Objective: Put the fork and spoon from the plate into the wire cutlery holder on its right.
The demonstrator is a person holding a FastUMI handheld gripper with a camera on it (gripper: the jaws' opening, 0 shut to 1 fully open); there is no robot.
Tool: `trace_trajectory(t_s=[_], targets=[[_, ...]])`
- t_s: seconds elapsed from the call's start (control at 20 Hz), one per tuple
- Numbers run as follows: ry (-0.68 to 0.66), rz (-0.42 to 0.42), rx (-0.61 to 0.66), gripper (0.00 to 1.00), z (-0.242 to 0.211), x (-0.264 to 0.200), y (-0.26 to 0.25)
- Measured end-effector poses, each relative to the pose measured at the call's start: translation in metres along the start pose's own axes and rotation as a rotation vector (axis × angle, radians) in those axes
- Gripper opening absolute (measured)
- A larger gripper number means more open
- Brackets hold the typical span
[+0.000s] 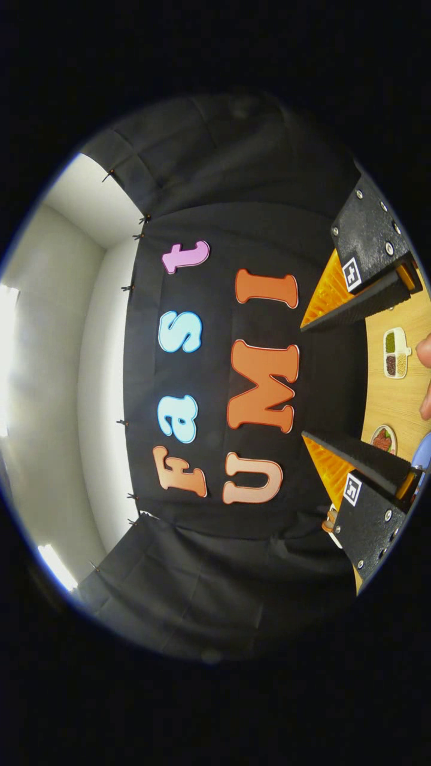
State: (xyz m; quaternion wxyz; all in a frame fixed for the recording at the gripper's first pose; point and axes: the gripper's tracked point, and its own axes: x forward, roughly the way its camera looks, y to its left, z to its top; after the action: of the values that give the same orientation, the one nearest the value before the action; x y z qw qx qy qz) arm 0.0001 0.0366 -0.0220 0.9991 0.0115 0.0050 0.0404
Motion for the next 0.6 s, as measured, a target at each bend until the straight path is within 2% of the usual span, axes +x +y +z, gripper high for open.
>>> trace_trajectory(t_s=[0.2, 0.4, 0.6], targets=[[0.077, 0.056, -0.063, 0.94, -0.041, -0.002, 0.031], [0.227, 0.154, -0.044, 0.94, -0.099, -0.014, 0.075], [0.369, 0.209, -0.03, 0.94, -0.152, -0.024, 0.106]])
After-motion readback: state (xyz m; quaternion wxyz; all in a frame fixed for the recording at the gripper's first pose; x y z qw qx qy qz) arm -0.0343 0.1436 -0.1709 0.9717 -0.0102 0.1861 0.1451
